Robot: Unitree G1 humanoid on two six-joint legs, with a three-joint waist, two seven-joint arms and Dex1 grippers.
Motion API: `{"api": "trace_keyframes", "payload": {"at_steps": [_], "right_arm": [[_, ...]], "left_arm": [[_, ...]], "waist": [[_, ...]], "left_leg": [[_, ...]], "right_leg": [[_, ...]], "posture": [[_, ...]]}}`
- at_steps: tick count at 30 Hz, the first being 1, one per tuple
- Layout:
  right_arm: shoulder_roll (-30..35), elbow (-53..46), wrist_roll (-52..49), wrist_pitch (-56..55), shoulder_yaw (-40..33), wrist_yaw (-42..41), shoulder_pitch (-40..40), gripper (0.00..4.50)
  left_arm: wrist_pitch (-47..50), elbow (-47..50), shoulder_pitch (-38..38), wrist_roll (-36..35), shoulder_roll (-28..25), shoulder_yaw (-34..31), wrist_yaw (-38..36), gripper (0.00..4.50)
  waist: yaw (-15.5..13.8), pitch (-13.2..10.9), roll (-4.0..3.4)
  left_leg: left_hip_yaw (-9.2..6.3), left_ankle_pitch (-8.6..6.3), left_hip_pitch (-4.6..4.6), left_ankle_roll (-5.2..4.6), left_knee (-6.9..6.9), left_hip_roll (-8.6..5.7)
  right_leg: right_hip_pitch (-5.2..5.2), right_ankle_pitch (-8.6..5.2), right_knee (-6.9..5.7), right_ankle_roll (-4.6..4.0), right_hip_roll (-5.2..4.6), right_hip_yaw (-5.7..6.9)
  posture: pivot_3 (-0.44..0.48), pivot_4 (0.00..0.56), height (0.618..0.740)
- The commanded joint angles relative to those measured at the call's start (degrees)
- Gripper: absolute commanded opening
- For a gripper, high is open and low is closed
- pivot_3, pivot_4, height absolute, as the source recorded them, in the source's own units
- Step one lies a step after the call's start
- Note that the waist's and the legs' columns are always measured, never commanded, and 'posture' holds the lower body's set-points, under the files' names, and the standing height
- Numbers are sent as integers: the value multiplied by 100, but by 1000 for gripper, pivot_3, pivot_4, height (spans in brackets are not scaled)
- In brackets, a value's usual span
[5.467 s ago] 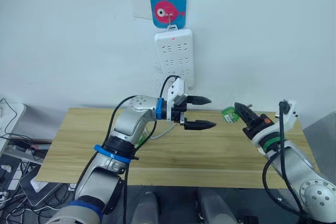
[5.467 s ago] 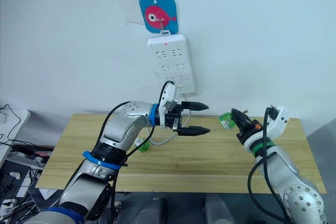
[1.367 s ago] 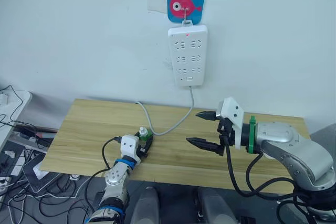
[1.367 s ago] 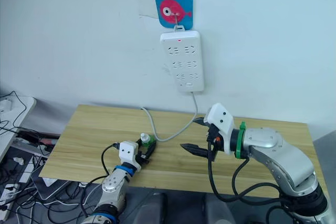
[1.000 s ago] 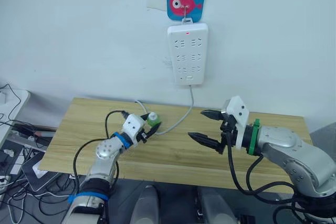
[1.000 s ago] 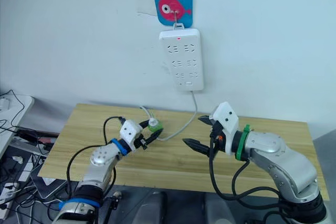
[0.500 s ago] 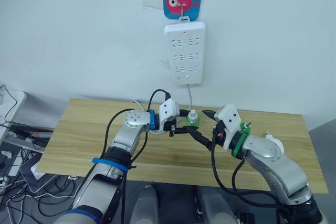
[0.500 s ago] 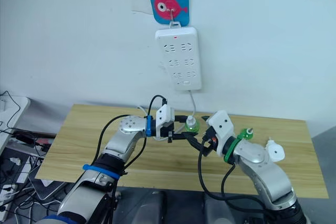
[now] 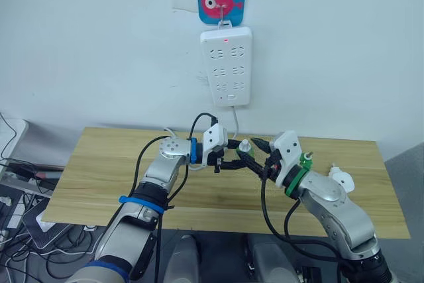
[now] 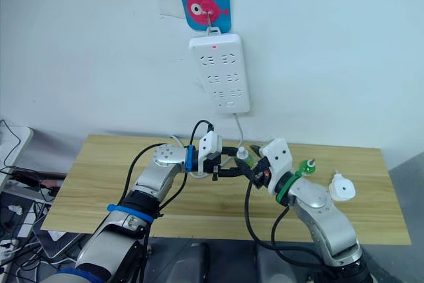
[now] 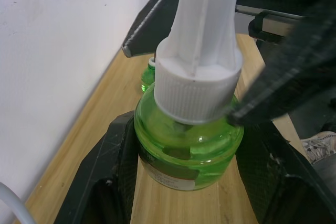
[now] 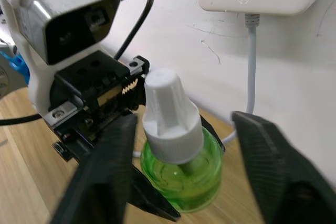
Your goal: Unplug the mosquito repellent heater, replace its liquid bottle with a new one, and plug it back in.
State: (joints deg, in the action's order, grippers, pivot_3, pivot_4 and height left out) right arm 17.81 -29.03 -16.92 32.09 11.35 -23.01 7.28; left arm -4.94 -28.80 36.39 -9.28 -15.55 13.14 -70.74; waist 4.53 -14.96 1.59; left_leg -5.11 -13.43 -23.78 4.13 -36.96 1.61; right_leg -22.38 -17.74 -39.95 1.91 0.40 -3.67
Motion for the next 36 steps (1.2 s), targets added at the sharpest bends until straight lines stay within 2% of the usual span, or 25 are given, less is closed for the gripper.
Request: {"api": "trace_keyframes", "payload": {"at_steps": [1,2,8,13,17,20,22,26,30,36], "right_arm": [[1,-127,-51,-63,-30,-94,23,1422],[-3,-116,-63,-61,-30,-124,38,1102],[261,-55,-278,-91,-67,-694,199,1070],[1412,687,-732,-521,172,-3246,1361,1070],[1617,1553,-878,-783,526,-4753,2230,1070],[1583,2077,-803,-950,583,-5214,2556,1070],[1649,2263,-828,-945,502,-5393,2622,1786],[1785,2132,-885,-830,114,-5170,2367,3070],[1860,1260,-1074,-413,-444,-4359,1487,4450],[1277,-52,-803,-52,-709,-2543,493,4481]], "left_arm": [[-24,184,25,-90,11,-30,-49,2263],[-29,199,15,-83,8,-18,-59,2263],[-48,245,-32,-125,-33,64,-360,2263],[-376,69,209,-310,-144,172,-1439,2263],[-660,-92,344,-244,-246,346,-2037,2263],[-711,-170,421,-282,-301,371,-2170,2263],[-681,-207,461,-306,-317,323,-2176,2263],[-616,-265,475,-324,-305,205,-2046,2263],[-490,-249,394,-343,-268,135,-1803,2263],[-382,-131,235,-341,-214,80,-1361,2263]], "waist": [[8,0,0],[9,1,0],[8,4,-1],[7,5,-4],[0,13,-9],[-23,15,-11],[-59,14,-11],[-163,15,-11],[-292,21,-12],[-247,39,-18]], "left_leg": [[-1,0,0,0,0,0],[0,0,0,0,-1,0],[-1,1,0,0,-2,0],[2,1,2,-1,-9,-5],[-6,2,7,-3,-5,-1],[-8,2,2,-2,-2,0],[-9,3,-1,-1,-4,-2],[-11,13,0,16,-12,-4],[-26,17,-3,24,-14,-4],[-29,24,-6,35,-14,-6]], "right_leg": [[0,0,0,0,0,1],[0,0,-1,0,0,0],[0,0,-4,-1,0,1],[4,2,-4,2,-2,1],[6,3,-4,2,3,10],[3,2,0,0,2,12],[2,2,0,0,-2,13],[3,3,-6,1,-5,13],[4,3,-9,1,-5,24],[3,3,-15,1,-7,24]], "posture": [[-89,186,740],[-89,186,740],[-63,185,740],[-36,177,740],[-1,168,740],[15,162,740],[21,162,740],[24,158,740],[6,156,740],[-12,156,740]]}}
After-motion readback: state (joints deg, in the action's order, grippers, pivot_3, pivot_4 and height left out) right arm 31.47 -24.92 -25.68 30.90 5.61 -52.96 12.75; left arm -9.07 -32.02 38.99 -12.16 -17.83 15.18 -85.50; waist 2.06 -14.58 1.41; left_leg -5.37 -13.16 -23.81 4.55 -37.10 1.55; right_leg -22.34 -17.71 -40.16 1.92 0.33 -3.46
